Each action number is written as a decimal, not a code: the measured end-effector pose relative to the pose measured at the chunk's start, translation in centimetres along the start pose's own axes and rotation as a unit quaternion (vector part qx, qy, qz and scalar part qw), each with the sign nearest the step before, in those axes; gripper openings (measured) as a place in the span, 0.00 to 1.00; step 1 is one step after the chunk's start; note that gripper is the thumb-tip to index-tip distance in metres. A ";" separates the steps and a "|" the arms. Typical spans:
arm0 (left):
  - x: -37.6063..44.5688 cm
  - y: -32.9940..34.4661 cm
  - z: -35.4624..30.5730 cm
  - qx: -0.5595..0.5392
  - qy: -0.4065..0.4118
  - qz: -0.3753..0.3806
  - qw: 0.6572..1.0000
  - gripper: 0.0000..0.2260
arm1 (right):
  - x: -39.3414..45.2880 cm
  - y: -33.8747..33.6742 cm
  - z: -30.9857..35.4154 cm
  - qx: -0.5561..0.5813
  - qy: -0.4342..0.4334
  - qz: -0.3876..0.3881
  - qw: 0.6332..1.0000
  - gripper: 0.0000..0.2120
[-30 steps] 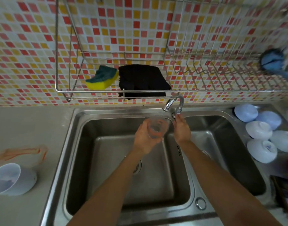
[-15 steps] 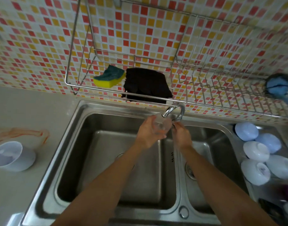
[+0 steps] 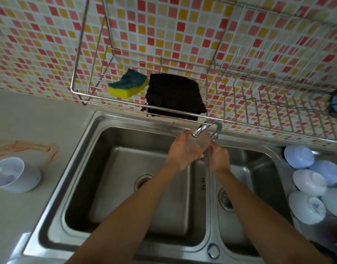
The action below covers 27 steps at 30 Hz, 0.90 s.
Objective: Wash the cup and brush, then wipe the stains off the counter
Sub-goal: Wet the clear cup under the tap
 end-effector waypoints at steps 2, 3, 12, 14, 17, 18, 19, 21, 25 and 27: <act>0.0 0.2 0.1 0.012 0.010 0.007 1.000 0.36 | -0.2 -0.1 0.1 0.002 -0.004 -0.011 1.000 0.12; -0.3 0.1 0.3 0.015 0.008 0.007 1.000 0.34 | -0.2 0.0 0.1 0.004 -0.004 -0.014 1.000 0.13; -0.1 -1.7 0.4 -0.006 0.005 -0.031 0.999 0.38 | 0.1 0.2 -0.2 -0.011 0.014 0.002 1.000 0.15; -0.7 -1.3 0.5 0.008 0.031 -0.014 0.999 0.38 | 0.2 0.3 -0.2 -0.008 0.012 0.002 1.000 0.14; -1.1 -0.9 0.7 -0.008 0.032 -0.025 0.999 0.36 | 0.2 0.2 -0.2 -0.002 0.014 -0.003 1.000 0.14; -1.1 -0.9 0.6 -0.010 0.036 -0.029 0.999 0.36 | 0.2 0.1 -0.2 -0.003 0.016 -0.007 1.000 0.14; -1.1 -0.8 0.6 0.002 0.043 -0.028 0.999 0.36 | 0.1 0.1 -0.2 0.000 0.018 -0.014 1.000 0.13; -1.4 -0.9 0.9 0.022 0.057 -0.018 0.998 0.37 | -0.1 0.0 -0.4 0.039 0.043 -0.049 0.997 0.13; -2.6 -1.6 2.1 -0.016 0.057 -0.033 0.998 0.39 | 0.0 0.2 -0.7 0.128 0.102 -0.109 0.981 0.13; -3.1 -2.0 2.5 -0.029 0.056 -0.056 0.996 0.38 | -0.1 0.0 -0.5 0.149 0.109 -0.122 0.975 0.12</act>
Point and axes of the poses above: each hand's wrist, its own x-axis towards the middle knuckle, its own y-axis out of the palm, z = x × y, the point moved 1 cm from there along x, towards the middle knuckle, and after that the axes turned 2 degrees about -y, right-handed, at the moved point
